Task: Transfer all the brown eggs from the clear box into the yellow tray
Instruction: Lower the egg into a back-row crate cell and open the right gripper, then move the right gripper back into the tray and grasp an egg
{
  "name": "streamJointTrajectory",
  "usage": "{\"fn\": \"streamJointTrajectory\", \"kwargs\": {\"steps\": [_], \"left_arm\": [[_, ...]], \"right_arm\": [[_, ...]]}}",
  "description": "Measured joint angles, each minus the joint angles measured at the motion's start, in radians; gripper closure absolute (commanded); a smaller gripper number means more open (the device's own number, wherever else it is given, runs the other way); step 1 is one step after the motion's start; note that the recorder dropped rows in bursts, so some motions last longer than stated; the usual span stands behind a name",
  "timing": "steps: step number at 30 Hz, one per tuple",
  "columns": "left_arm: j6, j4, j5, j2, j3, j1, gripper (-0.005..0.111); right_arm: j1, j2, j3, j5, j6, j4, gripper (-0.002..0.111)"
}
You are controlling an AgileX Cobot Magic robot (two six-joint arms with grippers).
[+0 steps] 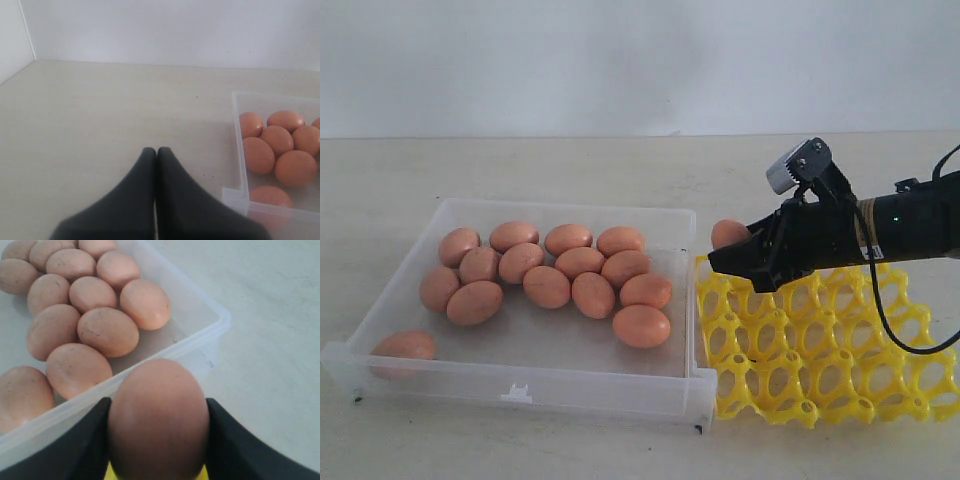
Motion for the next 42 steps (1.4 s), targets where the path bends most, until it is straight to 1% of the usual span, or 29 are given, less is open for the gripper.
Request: {"fn": "streamJointTrajectory", "kwargs": {"steps": [3,6,16,22,28,29,30,31,32,33,34,35,37,39,41,42], "left_arm": [[0.0,0.0,0.0,0.0,0.0,0.0,0.111],[0.0,0.0,0.0,0.0,0.0,0.0,0.111],[0.0,0.0,0.0,0.0,0.0,0.0,0.111],[0.0,0.0,0.0,0.0,0.0,0.0,0.111],[0.0,0.0,0.0,0.0,0.0,0.0,0.111],[0.0,0.0,0.0,0.0,0.0,0.0,0.111],[0.0,0.0,0.0,0.0,0.0,0.0,0.111],[0.0,0.0,0.0,0.0,0.0,0.0,0.111],[0.0,0.0,0.0,0.0,0.0,0.0,0.111],[0.0,0.0,0.0,0.0,0.0,0.0,0.111],[0.0,0.0,0.0,0.0,0.0,0.0,0.111],[0.0,0.0,0.0,0.0,0.0,0.0,0.111],[0.0,0.0,0.0,0.0,0.0,0.0,0.111],[0.0,0.0,0.0,0.0,0.0,0.0,0.111],[0.0,0.0,0.0,0.0,0.0,0.0,0.111],[0.0,0.0,0.0,0.0,0.0,0.0,0.111]], "right_arm": [[0.0,0.0,0.0,0.011,0.013,0.0,0.057],[0.0,0.0,0.0,0.019,0.018,0.004,0.048],[0.0,0.0,-0.002,0.041,0.02,0.031,0.047],[0.0,0.0,-0.002,0.04,0.02,0.121,0.047],[0.0,-0.048,-0.031,-0.077,0.02,0.241,0.048],[0.0,-0.067,-0.039,-0.091,0.02,0.251,0.05],[0.0,-0.083,-0.047,-0.104,0.023,0.258,0.055],[0.0,-0.108,-0.055,-0.109,0.025,0.261,0.063],[0.0,-0.125,-0.059,-0.109,0.031,0.262,0.072],[0.002,-0.142,-0.062,-0.102,0.031,0.26,0.088],[0.011,-0.169,-0.062,-0.074,0.033,0.255,0.1],[0.022,-0.187,-0.062,-0.047,0.033,0.246,0.108],[0.074,-0.232,-0.064,0.031,0.033,0.202,0.108],[0.146,-0.268,-0.075,0.103,0.033,0.145,0.109],[0.251,-0.296,-0.095,0.217,0.031,0.107,0.109],[0.311,-0.301,-0.11,0.309,0.031,0.094,0.109]]}}
